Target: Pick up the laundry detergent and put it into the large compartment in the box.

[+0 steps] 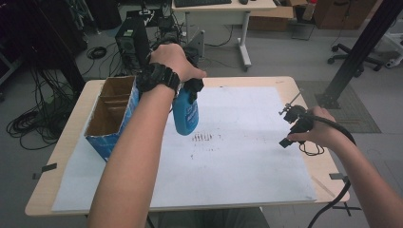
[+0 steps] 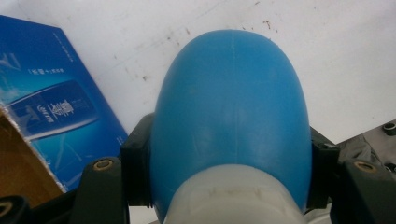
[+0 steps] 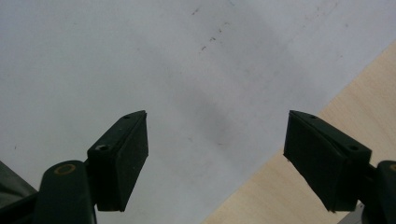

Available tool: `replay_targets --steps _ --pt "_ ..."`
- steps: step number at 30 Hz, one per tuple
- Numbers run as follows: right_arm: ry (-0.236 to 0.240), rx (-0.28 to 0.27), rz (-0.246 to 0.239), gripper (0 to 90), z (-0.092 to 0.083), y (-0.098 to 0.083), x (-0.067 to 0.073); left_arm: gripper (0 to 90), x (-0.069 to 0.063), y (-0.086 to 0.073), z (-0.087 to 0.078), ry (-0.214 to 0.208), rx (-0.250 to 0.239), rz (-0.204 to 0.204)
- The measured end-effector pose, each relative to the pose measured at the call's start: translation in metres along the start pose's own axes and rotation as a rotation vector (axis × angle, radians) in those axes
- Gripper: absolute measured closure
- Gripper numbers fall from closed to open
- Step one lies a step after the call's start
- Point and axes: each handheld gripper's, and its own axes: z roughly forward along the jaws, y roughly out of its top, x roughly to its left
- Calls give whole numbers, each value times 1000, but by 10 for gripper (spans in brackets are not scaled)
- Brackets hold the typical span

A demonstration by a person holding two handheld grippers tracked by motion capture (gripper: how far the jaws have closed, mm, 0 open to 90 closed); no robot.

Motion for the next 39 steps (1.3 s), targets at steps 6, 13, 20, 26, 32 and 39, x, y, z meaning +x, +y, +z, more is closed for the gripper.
replay_targets --steps 6,13,20,26,32,39 --pt "0 -7 1 222 -3 1 -2 375 0 2 -8 2 3 2" --pt "1 -6 2 222 -4 1 -3 375 -2 5 -20 2 -4 12" --pt "4 -11 -6 222 -5 2 -4 375 -3 6 -28 3 0 15" --pt "7 -10 1 222 -5 1 -6 375 -3 8 -36 7 -5 12" --pt "7 -12 1 222 -7 1 -8 375 -3 9 -41 4 -16 16" --pt "6 -12 4 222 -8 1 -8 375 -1 9 -45 0 -13 12"
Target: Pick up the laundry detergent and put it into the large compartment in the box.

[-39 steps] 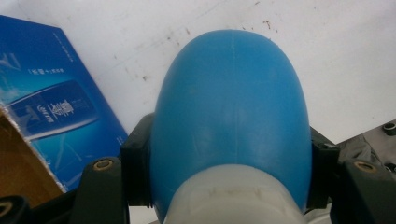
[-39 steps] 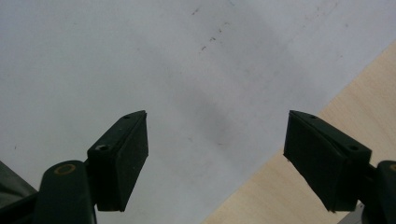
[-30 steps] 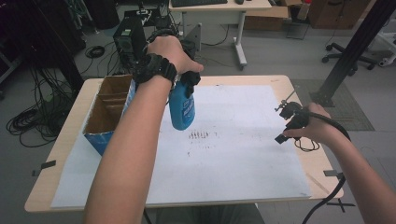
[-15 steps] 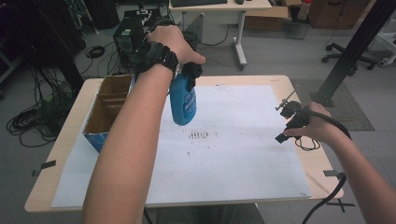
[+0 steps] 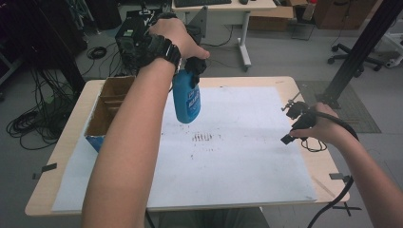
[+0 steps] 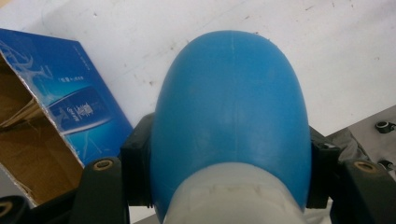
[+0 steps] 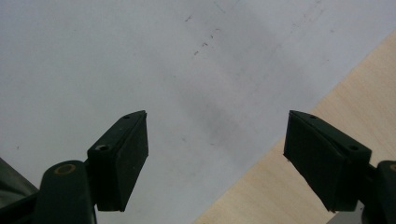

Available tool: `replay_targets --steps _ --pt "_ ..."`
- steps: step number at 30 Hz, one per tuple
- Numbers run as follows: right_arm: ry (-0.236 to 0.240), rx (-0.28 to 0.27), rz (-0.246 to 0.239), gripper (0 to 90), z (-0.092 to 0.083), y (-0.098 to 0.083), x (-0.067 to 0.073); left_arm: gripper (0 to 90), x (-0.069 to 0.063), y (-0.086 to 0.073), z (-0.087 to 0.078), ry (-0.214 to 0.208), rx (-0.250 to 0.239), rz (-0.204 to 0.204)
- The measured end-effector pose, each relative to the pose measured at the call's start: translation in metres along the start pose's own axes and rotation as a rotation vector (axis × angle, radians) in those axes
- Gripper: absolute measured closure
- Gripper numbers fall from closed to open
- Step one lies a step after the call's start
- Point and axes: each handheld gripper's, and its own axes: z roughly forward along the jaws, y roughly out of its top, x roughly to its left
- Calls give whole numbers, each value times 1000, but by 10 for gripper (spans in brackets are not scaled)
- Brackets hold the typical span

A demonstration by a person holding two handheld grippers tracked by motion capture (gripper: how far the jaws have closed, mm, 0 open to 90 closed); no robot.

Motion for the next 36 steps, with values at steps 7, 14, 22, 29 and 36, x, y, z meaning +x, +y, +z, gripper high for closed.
replay_targets --steps 7,14,22,29,36 --pt "1 0 -2 222 0 0 0 375 1 -1 -2 -3 5 -11" --pt "3 0 -1 222 0 0 0 375 3 -1 -3 -9 2 -23" --pt "6 -3 1 222 1 0 0 375 8 -3 -5 -14 14 -53" --pt "7 -4 2 222 3 0 0 375 14 -5 -5 -6 8 -92" --pt "8 -3 2 222 4 -1 -1 375 21 -8 -7 -1 5 -128"
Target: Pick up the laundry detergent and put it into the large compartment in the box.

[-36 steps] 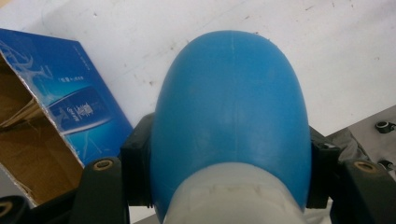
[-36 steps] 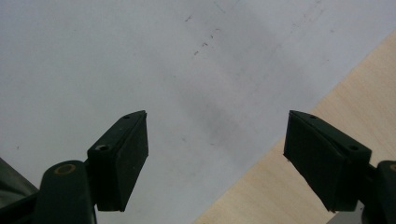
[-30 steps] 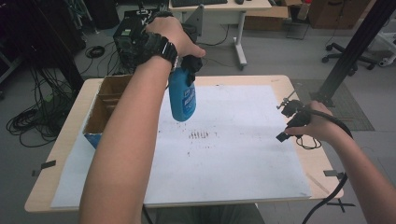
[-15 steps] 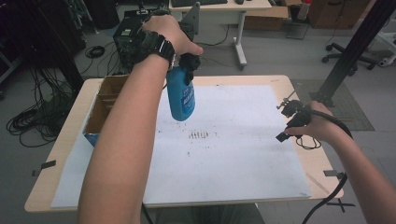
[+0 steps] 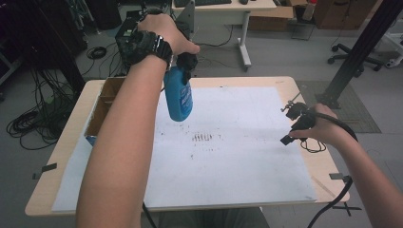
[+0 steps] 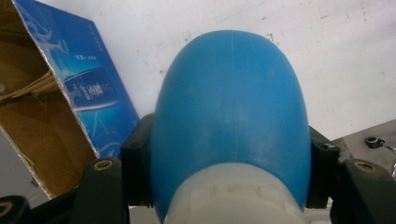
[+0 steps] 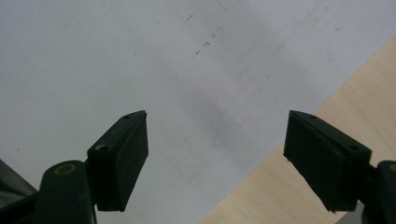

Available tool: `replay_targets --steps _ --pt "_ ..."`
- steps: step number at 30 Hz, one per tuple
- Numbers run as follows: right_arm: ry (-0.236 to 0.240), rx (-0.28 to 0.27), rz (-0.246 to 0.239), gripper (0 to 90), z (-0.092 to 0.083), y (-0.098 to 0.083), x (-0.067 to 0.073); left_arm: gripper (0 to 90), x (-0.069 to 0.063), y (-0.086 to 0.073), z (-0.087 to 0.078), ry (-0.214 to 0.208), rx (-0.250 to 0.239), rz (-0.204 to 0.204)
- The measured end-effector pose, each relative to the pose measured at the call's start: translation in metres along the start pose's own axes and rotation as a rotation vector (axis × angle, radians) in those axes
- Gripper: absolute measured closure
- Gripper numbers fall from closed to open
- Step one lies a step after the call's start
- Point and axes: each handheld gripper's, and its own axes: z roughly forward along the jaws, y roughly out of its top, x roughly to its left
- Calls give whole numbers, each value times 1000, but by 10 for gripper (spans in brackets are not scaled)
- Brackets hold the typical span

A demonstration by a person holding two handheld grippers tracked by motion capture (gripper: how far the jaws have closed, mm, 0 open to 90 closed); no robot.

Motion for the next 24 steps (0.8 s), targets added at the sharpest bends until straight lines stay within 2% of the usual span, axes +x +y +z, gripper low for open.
replay_targets --steps 11,24 --pt "4 0 1 222 2 0 0 375 15 -4 -3 -11 -1 -39" --pt "5 8 3 222 5 2 0 375 34 -8 -1 -5 -2 -85"
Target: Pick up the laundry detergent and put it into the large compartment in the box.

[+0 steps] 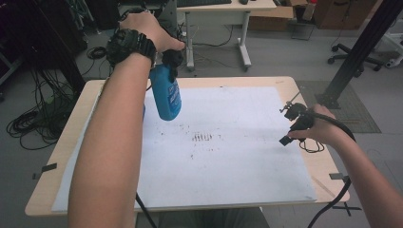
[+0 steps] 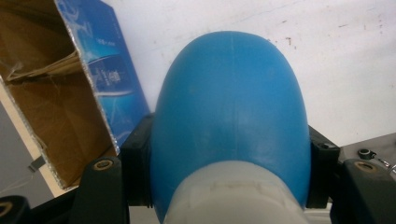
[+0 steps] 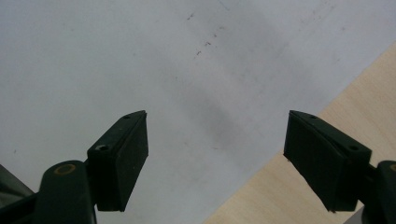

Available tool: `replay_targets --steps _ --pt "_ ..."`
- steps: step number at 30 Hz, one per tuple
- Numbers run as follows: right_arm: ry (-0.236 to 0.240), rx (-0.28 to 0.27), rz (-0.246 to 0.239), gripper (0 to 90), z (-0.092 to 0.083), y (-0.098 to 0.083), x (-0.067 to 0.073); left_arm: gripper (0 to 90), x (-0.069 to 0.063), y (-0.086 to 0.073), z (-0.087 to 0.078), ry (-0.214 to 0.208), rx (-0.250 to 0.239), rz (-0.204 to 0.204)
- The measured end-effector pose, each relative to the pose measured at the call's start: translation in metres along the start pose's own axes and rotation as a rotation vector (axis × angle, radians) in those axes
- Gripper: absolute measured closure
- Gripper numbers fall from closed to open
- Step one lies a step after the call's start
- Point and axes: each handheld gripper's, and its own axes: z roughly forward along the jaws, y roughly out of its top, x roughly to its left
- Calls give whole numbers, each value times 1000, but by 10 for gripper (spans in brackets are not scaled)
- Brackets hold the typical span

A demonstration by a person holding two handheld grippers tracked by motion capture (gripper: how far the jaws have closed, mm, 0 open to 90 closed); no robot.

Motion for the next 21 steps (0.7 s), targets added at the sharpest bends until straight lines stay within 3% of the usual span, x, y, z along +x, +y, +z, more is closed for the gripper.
replay_targets --steps 21 --pt "-4 15 -4 222 2 6 2 375 57 -17 -6 14 -23 -131"
